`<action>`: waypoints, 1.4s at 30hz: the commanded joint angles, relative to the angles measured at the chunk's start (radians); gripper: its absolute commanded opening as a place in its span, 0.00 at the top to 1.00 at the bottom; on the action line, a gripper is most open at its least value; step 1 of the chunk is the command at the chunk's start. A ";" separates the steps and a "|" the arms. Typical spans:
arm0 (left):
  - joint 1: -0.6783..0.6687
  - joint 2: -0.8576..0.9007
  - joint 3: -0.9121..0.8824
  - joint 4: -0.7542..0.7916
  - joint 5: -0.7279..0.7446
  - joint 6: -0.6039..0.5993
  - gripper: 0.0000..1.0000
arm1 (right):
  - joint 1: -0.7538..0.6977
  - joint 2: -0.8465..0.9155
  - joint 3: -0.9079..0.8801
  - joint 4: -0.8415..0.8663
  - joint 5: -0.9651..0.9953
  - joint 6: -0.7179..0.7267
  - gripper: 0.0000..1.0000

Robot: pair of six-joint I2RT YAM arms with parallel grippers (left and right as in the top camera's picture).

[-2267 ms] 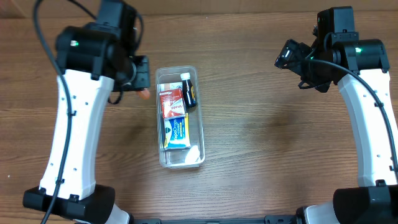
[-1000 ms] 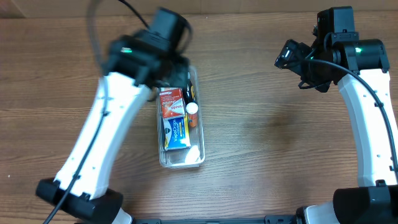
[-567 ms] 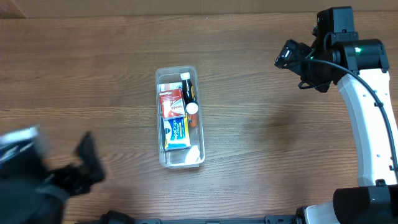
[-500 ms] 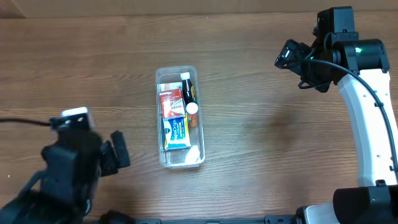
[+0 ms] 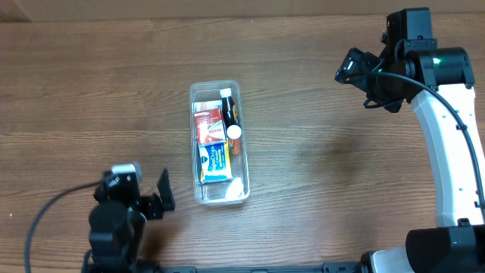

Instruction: Pack container

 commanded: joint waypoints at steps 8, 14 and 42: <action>0.006 -0.305 -0.281 0.010 0.083 0.027 0.00 | -0.002 -0.004 0.008 0.004 -0.002 0.004 0.00; 0.006 -0.300 -0.312 -0.035 0.057 0.027 0.00 | -0.002 -0.004 0.008 0.004 -0.002 0.004 0.00; 0.006 -0.300 -0.312 -0.035 0.057 0.027 0.00 | 0.053 -1.567 -1.532 0.848 0.217 -0.206 0.00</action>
